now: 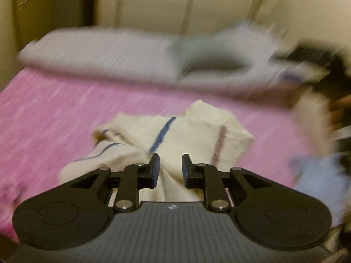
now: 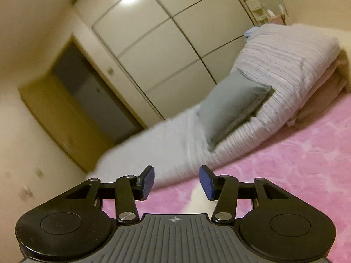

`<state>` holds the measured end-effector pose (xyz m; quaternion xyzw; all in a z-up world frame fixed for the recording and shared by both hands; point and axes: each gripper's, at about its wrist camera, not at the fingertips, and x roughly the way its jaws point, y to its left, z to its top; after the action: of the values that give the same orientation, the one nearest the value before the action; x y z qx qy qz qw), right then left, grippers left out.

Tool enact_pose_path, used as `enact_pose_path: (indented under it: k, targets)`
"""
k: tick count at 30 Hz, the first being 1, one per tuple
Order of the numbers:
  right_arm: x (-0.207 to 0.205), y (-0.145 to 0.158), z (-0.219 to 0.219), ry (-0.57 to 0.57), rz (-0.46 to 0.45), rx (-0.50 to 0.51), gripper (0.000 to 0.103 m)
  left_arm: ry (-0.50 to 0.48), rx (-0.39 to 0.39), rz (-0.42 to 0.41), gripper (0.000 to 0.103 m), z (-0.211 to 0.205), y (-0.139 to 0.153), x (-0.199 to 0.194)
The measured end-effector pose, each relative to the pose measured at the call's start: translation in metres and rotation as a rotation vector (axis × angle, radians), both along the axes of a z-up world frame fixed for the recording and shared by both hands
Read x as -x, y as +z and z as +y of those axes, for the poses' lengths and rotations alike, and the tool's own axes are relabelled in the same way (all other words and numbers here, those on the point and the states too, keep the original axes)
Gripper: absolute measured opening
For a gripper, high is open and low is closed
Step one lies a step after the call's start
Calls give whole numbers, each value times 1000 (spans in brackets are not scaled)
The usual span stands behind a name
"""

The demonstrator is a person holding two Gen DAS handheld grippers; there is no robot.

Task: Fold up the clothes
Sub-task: 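Carry the sweater with both grippers and drop it on the open bed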

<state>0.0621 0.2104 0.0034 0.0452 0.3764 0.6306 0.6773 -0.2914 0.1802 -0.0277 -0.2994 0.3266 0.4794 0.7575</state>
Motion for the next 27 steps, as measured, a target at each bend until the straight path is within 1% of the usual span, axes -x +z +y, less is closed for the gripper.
enact_pose_path:
  k: [1, 3, 4, 6, 7, 8, 11, 12, 14, 18, 22, 23, 25, 27]
  targets:
    - [17, -6, -1, 34, -34, 41, 50, 23, 46, 68, 16, 1, -15, 4]
    - [58, -17, -13, 128, -104, 151, 51, 45, 128, 161, 16, 0, -41, 14]
    - [81, -26, -27, 166, -146, 202, 51, 60, 145, 183, 16, -1, -47, 20]
    - [118, -53, -52, 233, -237, 318, 51, 90, 179, 228, 16, -3, -59, 31]
    - [139, -67, -71, 258, -267, 372, 51, 106, 183, 244, 18, -6, -63, 39]
    - [154, -81, -89, 278, -280, 421, 51, 121, 188, 262, 18, -9, -67, 44]
    - [172, -112, -127, 315, -234, 531, 51, 152, 197, 293, 18, -29, -75, 70]
    - [173, -117, -133, 323, -217, 550, 51, 161, 198, 302, 18, -36, -77, 79]
    - [177, -122, -146, 342, -214, 573, 51, 163, 193, 309, 18, -48, -78, 90]
    - [177, -119, -165, 344, -284, 589, 51, 142, 181, 312, 21, -70, -78, 85]
    - [167, -123, -180, 343, -307, 610, 51, 142, 173, 323, 24, -98, -81, 75]
    - [167, -124, -188, 345, -311, 614, 51, 144, 174, 325, 24, -108, -81, 72]
    - [168, -115, -207, 350, -322, 613, 51, 155, 174, 336, 24, -127, -80, 70]
    - [169, -115, -223, 357, -332, 613, 51, 163, 171, 344, 25, -146, -77, 69]
